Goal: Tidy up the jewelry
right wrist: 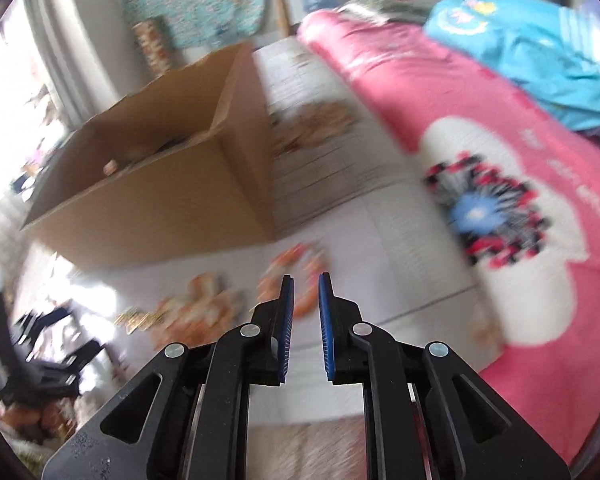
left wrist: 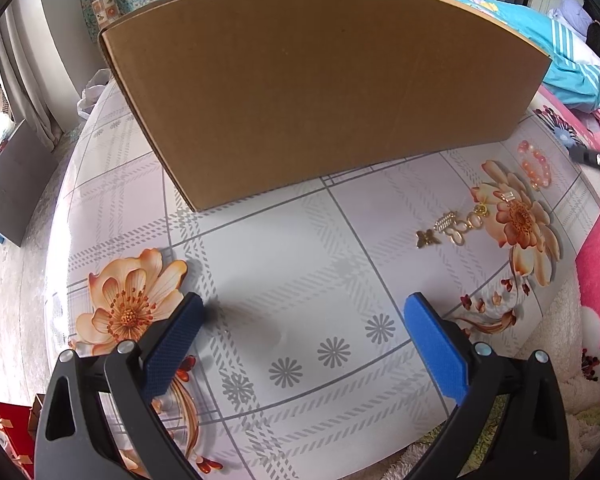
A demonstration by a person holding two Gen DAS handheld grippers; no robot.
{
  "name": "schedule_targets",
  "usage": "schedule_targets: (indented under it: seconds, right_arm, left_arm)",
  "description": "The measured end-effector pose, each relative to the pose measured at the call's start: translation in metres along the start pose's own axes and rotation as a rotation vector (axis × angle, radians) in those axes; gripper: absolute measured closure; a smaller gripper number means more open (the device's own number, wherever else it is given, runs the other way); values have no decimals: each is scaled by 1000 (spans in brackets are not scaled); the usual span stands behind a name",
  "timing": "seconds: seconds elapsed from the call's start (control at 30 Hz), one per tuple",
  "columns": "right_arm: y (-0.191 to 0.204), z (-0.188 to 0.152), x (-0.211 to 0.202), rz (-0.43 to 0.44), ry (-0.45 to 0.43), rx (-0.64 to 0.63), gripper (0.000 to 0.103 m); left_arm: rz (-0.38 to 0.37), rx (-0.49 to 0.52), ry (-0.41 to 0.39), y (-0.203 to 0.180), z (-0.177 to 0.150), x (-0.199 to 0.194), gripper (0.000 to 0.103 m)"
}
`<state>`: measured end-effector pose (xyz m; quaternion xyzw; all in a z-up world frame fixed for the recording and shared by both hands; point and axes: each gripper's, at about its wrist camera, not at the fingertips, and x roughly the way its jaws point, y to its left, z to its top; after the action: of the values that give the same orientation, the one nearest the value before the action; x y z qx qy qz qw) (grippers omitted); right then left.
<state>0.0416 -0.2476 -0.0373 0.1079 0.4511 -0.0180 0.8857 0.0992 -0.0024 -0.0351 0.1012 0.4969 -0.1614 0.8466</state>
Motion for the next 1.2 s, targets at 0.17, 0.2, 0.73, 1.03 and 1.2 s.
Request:
schedule_targets:
  seconds: [0.17, 0.2, 0.73, 1.03, 1.2]
  right_arm:
    - [31, -21, 18, 108, 86, -45, 90]
    - [36, -25, 24, 128, 105, -44, 89]
    - [70, -27, 48, 231, 134, -89, 89]
    - [76, -25, 56, 239, 134, -84, 89]
    - [74, -22, 58, 241, 131, -78, 89]
  left_arm:
    - [-20, -15, -29, 2, 1, -5, 7]
    - [-38, -12, -46, 0, 1, -8, 10]
    - [-141, 190, -100, -49, 17, -3, 77]
    - [-123, 218, -96, -55, 21, 4, 87]
    - [-124, 229, -99, -58, 22, 4, 91]
